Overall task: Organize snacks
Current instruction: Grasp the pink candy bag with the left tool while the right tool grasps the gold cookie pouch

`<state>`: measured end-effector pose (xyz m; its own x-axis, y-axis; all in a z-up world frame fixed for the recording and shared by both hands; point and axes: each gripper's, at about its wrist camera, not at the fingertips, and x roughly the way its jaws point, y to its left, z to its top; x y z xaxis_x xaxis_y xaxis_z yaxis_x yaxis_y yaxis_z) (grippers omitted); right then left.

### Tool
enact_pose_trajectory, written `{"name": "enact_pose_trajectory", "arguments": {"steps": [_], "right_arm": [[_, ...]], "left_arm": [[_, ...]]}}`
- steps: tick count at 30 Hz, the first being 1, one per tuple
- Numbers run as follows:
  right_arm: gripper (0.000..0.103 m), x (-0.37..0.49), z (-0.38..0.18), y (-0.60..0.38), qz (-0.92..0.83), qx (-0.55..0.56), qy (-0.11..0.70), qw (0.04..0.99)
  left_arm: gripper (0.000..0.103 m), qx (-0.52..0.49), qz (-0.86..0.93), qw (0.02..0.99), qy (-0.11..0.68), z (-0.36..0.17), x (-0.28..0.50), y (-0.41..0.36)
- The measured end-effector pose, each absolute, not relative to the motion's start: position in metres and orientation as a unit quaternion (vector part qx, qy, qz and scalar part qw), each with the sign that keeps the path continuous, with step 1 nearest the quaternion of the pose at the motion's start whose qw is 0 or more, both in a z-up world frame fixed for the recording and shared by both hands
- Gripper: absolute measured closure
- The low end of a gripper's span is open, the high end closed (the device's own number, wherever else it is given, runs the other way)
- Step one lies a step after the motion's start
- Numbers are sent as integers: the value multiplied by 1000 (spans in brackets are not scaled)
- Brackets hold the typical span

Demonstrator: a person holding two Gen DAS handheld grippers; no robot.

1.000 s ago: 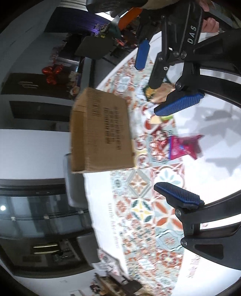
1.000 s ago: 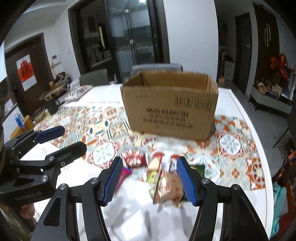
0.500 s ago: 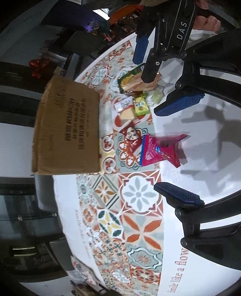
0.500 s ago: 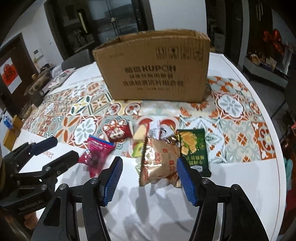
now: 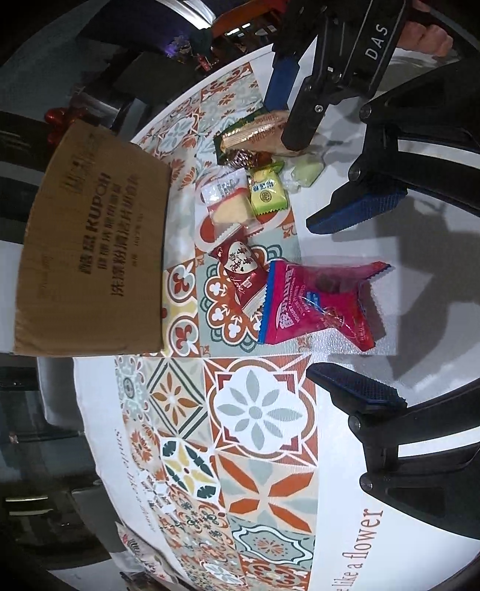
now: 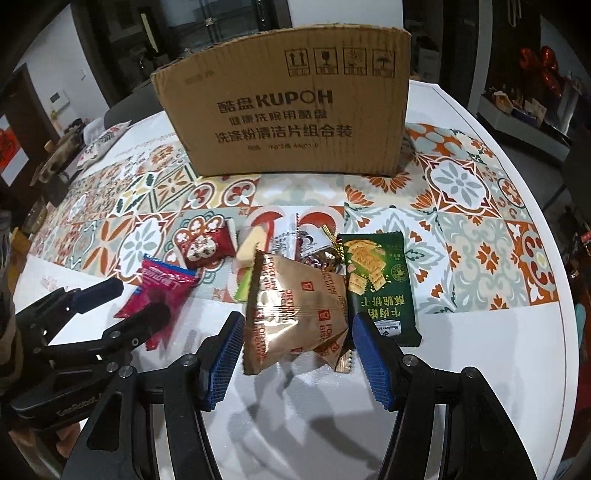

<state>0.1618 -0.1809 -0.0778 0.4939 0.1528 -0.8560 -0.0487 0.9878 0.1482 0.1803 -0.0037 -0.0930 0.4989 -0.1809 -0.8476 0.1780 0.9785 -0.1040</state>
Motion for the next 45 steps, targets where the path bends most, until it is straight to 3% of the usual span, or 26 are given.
{"name": "enact_pose_trajectory", "arguments": {"steps": [4,6,9,11,15,18,45], "right_arm": [[42,164,-82,-181,58,51,504,860],[49,164,-83,-180,60,51,505,859],[50,163,-82,-179,61,46,503,861],[52,163,-83,-179,60,45,502,861],[58,161,-81,-179,59,40,499,864],[62,159,-79,-180,61,44,496,865],[62,131,-12,-190,79,51,405,910]], "left_arm": [[40,-4,-108,860,499,-99,184,-6],[47,-5,-111,857,504,-102,184,-7],[52,-8,-115,854,507,-103,185,-8],[63,-11,-117,854,507,-103,184,-9],[67,-18,-126,852,507,-102,181,-10],[68,-20,-131,855,501,-96,177,-12],[68,-13,-153,905,398,-6,148,-21]]}}
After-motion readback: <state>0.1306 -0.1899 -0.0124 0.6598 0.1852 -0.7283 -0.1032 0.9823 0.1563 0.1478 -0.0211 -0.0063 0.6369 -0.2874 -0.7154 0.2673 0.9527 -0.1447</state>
